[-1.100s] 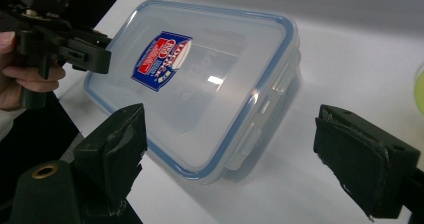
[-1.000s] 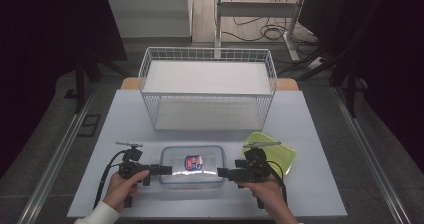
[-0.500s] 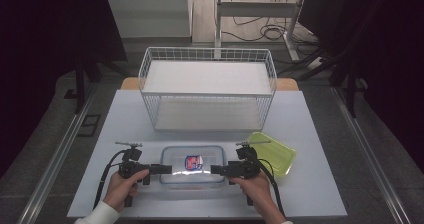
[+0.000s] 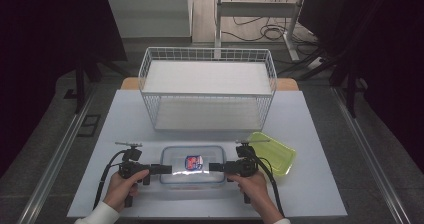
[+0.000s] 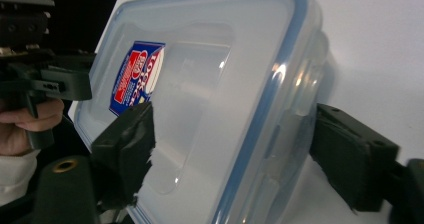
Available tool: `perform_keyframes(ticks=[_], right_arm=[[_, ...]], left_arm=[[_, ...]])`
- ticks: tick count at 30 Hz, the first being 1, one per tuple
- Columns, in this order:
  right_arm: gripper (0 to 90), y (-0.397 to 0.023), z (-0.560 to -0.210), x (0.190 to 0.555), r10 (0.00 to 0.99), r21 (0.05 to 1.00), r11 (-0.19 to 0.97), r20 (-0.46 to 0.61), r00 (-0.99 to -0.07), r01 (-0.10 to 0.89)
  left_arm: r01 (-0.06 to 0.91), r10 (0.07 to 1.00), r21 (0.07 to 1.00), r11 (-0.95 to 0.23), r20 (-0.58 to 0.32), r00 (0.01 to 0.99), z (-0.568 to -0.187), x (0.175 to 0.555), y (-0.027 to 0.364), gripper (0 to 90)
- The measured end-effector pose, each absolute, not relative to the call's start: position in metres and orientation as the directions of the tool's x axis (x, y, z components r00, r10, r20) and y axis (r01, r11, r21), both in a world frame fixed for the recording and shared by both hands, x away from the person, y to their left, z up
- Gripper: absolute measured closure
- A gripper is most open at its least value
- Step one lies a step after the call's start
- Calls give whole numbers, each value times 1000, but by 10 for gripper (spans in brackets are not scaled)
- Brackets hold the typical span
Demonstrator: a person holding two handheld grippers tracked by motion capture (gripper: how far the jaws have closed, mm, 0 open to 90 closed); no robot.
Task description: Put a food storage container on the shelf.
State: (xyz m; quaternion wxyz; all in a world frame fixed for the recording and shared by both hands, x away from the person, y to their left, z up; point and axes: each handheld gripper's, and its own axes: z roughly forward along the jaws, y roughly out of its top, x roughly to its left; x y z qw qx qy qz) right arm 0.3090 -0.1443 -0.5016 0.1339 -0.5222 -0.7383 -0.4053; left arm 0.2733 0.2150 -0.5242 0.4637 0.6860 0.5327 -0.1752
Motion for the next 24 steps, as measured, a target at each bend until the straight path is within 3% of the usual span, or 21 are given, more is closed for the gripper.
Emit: perform_keyframes(ticks=[5,24], right_arm=[[316,-151,-501,309,650,448,100,647,-400,888],[427,-161,-495,300,603,498,111,654,-456,860]], left_arm=[[899,542,437,34,-764,351,-527,272,219,385],[877,532,475,68,-761,371,-520,262,226,489]])
